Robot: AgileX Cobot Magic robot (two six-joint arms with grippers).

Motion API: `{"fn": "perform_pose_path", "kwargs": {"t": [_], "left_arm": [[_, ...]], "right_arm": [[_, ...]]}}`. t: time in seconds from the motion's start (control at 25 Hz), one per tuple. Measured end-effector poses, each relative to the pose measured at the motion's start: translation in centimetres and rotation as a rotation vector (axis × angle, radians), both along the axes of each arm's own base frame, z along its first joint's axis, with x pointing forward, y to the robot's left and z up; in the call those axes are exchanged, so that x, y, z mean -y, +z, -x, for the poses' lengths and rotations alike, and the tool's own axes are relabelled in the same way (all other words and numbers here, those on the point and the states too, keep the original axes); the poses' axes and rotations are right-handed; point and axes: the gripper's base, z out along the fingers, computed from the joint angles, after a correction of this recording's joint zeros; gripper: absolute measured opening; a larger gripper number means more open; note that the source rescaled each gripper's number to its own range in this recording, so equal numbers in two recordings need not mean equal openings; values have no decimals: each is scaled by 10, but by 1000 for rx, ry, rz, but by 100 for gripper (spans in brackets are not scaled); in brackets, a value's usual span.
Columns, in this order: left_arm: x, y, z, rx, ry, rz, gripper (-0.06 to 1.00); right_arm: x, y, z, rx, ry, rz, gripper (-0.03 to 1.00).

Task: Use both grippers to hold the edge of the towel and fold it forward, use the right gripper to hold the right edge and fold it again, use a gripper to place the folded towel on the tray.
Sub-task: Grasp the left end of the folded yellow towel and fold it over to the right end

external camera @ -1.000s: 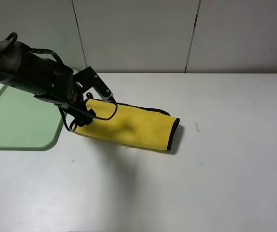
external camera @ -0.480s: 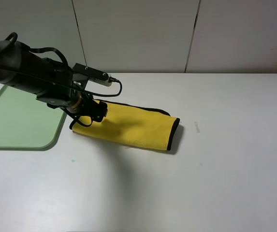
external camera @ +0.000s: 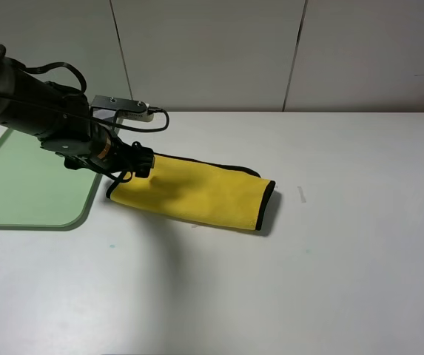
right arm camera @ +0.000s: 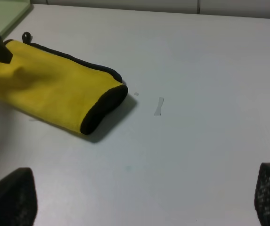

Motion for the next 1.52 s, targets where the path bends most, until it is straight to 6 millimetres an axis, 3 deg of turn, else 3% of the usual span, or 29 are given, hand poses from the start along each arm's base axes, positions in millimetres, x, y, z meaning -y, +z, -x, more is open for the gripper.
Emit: {"fn": "perform_pose_path", "kwargs": {"t": [0.4,1.0,1.12,1.36,1.52], "left_arm": [[1,-26,-4,-46,-70,49,100],[1,-26,-5,-41,-107,21,98],[1,-26,-5,-41,-107,22,90],[1,-26,-5,-42,-108,22,59],[0,-27,-4,-47,-107,20,45]], "right_arm": [[0,0,0,0,0,0,100],[0,0,0,0,1,-1,100],[0,0,0,-1,1,-1,100],[0,0,0,-1,1,-2,100],[0,0,0,-1,1,-2,100]]}}
